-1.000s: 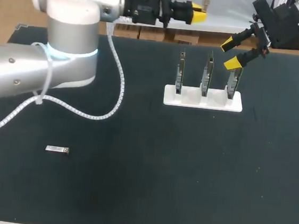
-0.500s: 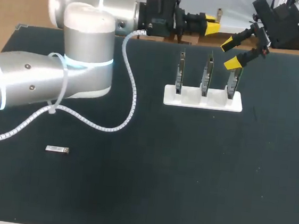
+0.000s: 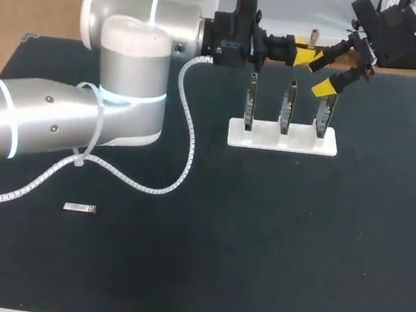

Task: Pick up the optical module with the left hand, and insert it into the network port with the right hand.

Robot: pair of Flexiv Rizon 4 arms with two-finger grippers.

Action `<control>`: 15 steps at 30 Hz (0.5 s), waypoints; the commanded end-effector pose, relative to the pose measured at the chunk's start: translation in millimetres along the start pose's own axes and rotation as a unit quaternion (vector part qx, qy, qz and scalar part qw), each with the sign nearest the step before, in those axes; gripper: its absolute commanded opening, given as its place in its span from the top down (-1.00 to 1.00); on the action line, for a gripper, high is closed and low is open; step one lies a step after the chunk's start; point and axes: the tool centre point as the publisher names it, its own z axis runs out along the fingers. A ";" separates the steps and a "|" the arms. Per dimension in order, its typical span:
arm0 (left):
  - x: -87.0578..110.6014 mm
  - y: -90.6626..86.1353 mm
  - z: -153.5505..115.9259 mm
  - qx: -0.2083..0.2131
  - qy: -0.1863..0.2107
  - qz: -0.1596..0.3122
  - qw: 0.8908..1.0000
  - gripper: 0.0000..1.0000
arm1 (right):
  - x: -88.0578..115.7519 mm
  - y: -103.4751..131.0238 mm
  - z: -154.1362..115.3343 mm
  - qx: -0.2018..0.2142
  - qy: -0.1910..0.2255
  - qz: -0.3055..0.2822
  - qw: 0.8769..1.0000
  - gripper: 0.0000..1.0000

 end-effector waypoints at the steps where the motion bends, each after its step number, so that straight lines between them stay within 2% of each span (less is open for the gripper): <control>1: 4.9 -1.7 -3.3 0.001 -0.002 -0.003 1.000 1.00 | 0.0 0.9 0.0 0.001 0.000 0.000 1.000 -1.00; 15: 19.8 -5.9 -15.5 0.011 -0.008 -0.008 1.000 1.00 | 0.0 0.9 0.0 0.001 0.000 0.000 1.000 -1.00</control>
